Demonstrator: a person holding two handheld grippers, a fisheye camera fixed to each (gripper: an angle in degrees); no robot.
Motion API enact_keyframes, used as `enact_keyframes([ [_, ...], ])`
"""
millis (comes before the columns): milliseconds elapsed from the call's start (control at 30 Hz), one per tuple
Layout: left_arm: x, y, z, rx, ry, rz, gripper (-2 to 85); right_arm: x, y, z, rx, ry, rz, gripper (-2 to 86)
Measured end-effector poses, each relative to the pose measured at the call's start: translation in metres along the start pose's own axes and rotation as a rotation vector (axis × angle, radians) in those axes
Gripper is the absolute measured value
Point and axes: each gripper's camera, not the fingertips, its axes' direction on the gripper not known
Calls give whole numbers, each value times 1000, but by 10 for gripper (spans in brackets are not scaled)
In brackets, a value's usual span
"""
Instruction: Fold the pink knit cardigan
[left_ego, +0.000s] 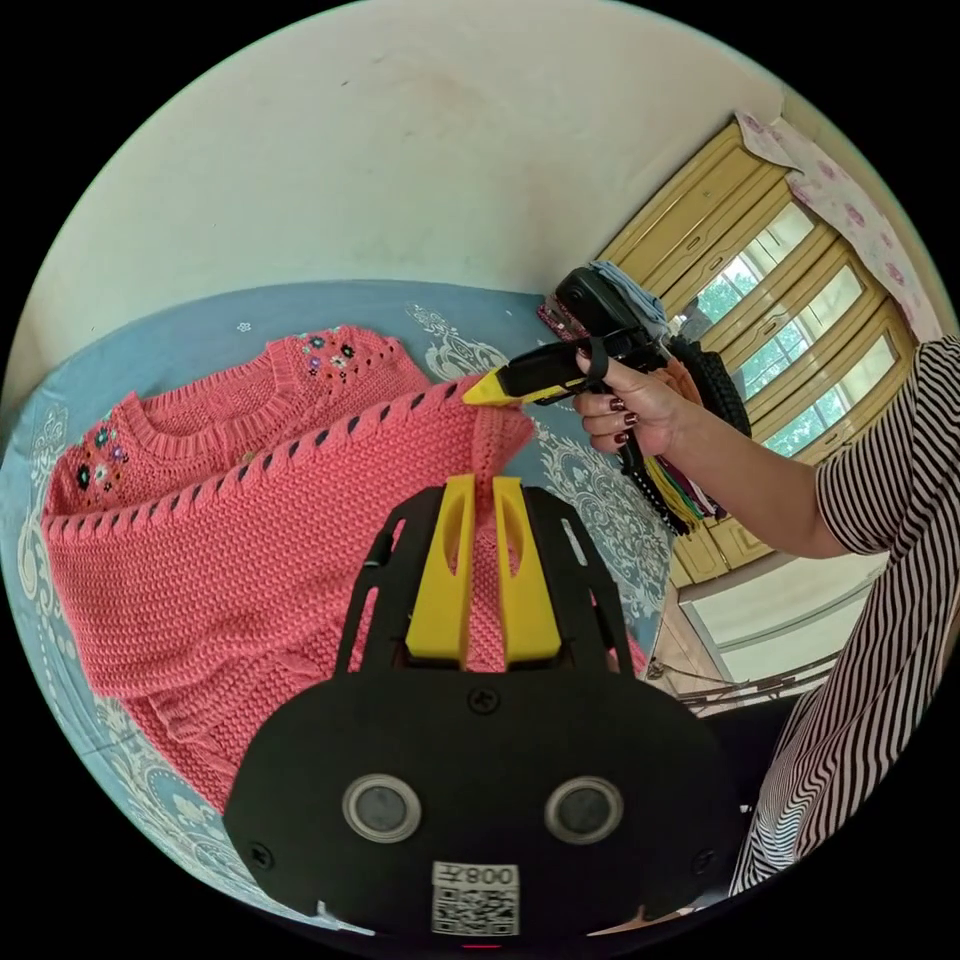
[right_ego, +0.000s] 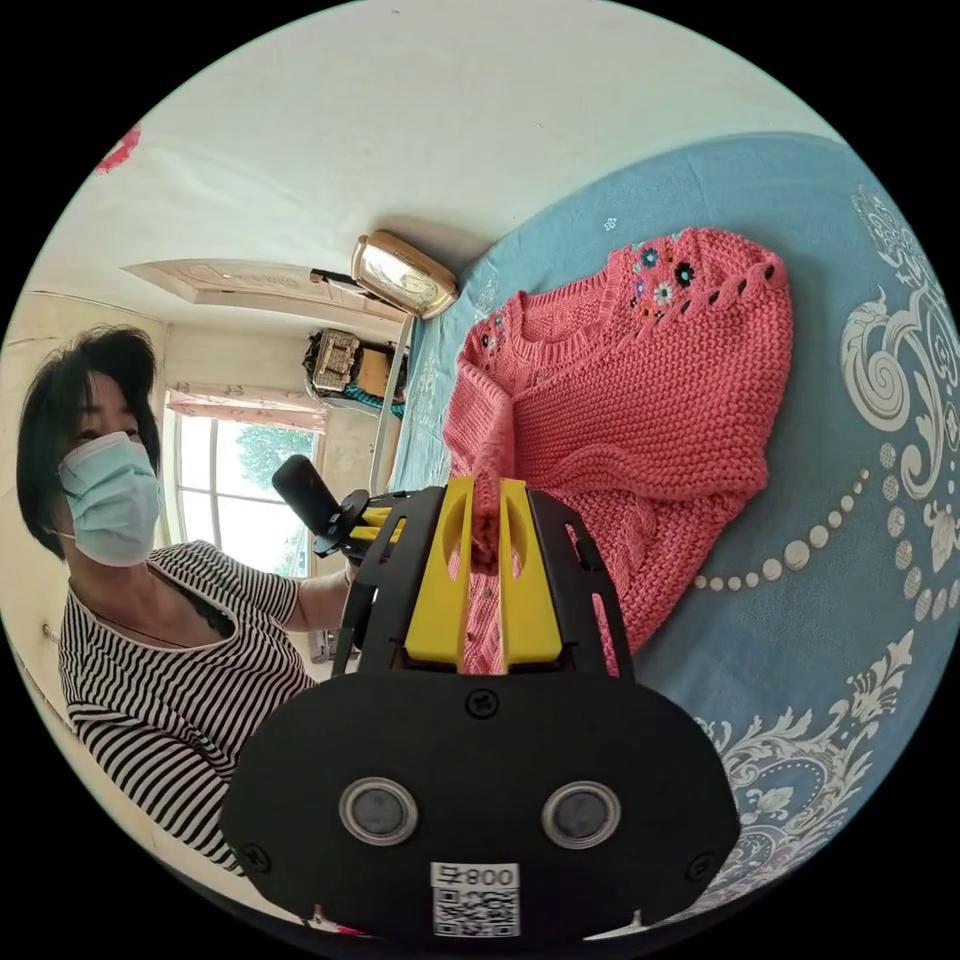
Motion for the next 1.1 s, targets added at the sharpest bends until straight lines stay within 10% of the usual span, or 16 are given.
enact_keyframes([
  [800,7,-10,125,-204,-78,19,53,54,108,-44,158,254,52,9],
  [1100,-13,30,95,-132,-28,-63,53,44,150,20,-161,283,-37,2],
])
